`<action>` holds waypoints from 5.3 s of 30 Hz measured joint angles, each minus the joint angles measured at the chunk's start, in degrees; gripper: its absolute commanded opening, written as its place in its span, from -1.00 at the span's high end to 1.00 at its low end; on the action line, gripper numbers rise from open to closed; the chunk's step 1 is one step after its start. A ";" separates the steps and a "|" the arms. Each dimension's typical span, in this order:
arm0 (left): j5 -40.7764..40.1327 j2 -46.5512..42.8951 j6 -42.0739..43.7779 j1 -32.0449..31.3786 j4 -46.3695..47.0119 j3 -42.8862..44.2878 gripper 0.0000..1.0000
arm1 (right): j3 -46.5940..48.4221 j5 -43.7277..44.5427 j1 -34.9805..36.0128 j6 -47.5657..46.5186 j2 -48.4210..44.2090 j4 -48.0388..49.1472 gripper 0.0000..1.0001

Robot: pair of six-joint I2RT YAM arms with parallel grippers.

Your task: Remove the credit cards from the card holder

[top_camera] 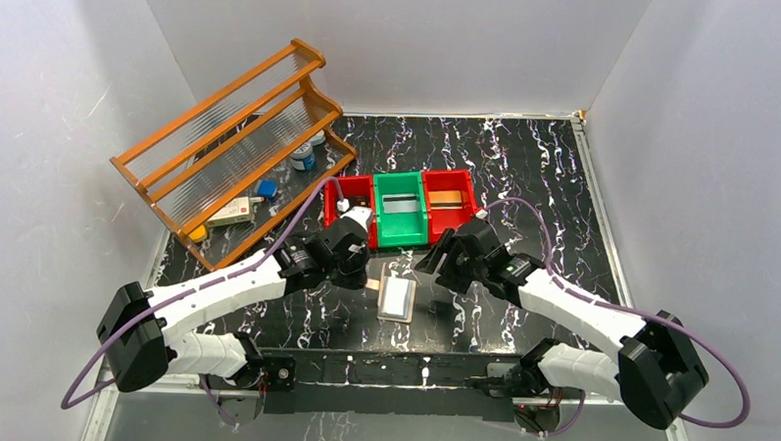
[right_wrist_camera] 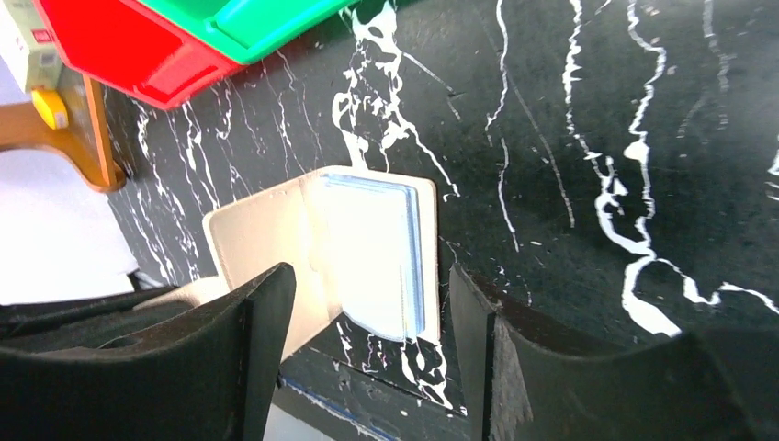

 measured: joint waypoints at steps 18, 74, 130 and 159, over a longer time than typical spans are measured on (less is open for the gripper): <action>-1.99 -2.69 -3.13 5.35 -3.08 -9.62 1.00 | 0.50 -16.37 0.04 -1.01 12.57 10.88 -0.14; 1.20 -0.39 -4.61 5.35 -1.31 -12.09 1.00 | 2.80 -19.85 2.58 -2.89 21.44 15.08 -0.13; 0.07 -3.30 -7.82 5.35 -1.51 -14.36 0.36 | 12.63 -25.57 10.93 3.02 39.01 25.35 0.37; 8.87 -2.03 -19.08 6.25 11.37 -15.87 1.00 | 12.48 -23.34 11.13 3.89 39.01 23.52 0.54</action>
